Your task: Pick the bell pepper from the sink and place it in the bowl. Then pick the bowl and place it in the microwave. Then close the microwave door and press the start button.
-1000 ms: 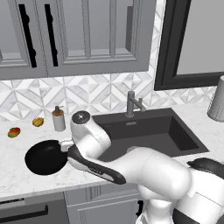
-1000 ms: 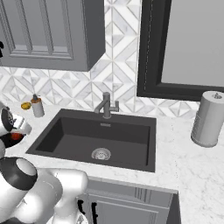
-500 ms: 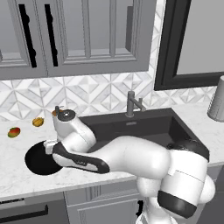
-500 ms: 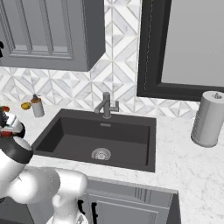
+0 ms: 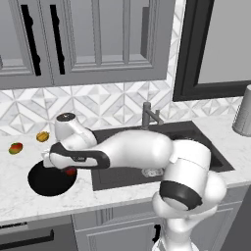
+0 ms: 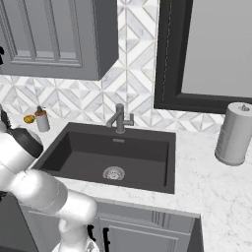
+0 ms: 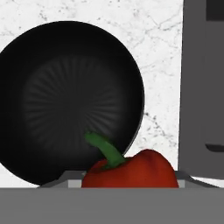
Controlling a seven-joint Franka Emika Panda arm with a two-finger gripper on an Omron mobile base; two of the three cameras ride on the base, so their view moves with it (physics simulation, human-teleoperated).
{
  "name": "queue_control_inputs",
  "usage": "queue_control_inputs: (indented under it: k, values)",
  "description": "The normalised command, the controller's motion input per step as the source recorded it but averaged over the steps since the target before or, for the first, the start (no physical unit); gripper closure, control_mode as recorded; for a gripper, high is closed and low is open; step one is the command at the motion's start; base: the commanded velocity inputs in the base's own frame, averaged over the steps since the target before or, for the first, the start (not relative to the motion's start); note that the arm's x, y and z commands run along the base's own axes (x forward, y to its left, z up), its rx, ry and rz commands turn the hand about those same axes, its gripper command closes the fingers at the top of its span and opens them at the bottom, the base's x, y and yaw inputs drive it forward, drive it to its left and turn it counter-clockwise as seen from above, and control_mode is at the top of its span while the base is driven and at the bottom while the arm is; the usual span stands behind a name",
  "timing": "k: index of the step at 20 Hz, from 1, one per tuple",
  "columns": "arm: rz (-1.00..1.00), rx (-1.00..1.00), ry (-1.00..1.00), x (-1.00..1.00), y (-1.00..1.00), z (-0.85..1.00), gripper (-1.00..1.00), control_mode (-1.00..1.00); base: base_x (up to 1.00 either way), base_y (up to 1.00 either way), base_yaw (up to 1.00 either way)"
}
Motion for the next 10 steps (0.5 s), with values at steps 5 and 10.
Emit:
queue_control_inputs:
  k: [5,10]
  values:
    - [-0.05,-0.04,0.1,0.17,0.26,-0.24,1.0,-1.0,0.0,0.0,0.0]
    - [-0.06,-0.07,0.0,0.0,0.14,-0.46,1.0,-1.0,0.0,0.0,0.0]
